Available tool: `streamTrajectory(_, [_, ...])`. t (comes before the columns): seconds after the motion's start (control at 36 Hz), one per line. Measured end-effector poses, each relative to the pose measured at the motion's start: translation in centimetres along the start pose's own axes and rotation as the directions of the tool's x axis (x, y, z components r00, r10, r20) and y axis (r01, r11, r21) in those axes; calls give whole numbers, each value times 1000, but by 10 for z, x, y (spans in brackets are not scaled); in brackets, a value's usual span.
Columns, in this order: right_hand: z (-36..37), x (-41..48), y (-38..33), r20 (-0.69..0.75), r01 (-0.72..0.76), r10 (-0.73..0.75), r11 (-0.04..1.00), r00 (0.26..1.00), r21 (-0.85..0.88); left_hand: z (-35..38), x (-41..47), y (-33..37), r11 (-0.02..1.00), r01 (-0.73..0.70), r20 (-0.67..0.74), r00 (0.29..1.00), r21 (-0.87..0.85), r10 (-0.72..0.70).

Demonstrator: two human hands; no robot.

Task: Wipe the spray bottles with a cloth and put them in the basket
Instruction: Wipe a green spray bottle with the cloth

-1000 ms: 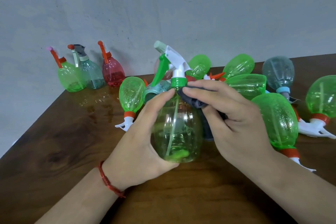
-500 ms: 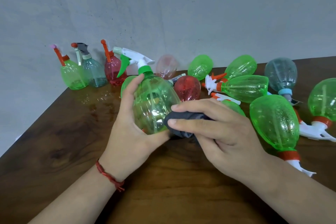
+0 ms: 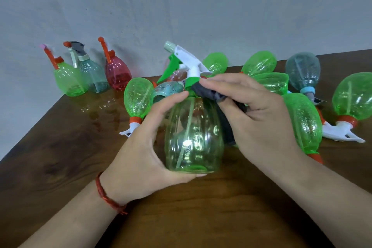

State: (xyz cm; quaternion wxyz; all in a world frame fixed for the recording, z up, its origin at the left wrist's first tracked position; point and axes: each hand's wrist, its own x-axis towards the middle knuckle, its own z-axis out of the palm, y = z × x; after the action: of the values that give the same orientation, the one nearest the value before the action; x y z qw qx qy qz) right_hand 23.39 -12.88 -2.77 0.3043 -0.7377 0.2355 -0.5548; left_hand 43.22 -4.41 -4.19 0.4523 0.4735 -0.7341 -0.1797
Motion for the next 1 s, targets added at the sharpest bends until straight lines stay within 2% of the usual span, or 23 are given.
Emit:
streamTrajectory(0.14, [0, 1, 3, 21, 25, -24, 998, 1000, -55, 5, -1, -1, 999, 30, -7, 1000, -13, -30])
streamTrajectory(0.31, [1, -3, 4, 101, 181, -168, 974, 981, -140, 8, -4, -5, 998, 55, -100, 994, 41, -51])
streamTrajectory(0.47, [0, -7, 1, 259, 332, -281, 926, 924, -180, -1, 1, -11, 993, 95, -291, 954, 76, -69])
streamTrajectory(0.56, [-1, -7, 1, 366, 411, -319, 887, 874, -210, -4, 3, -10, 992, 109, -324, 943, 70, -80])
streamTrajectory(0.64, [-2, -5, 2, 407, 435, -327, 876, 853, -207, -3, 3, -11, 992, 112, -322, 943, 58, -88])
streamTrajectory(0.72, [-2, -6, 4, 373, 431, -336, 878, 865, -209, -4, 3, -8, 991, 126, -303, 947, 50, -105])
streamTrajectory(0.81, [0, -8, 5, 279, 387, -326, 901, 903, -199, -7, 2, -10, 989, 113, -250, 965, 97, -85])
streamTrajectory(1.0, [-1, 0, 8, 87, 201, -189, 966, 978, -162, -2, 0, -6, 994, 54, -99, 994, 92, -45])
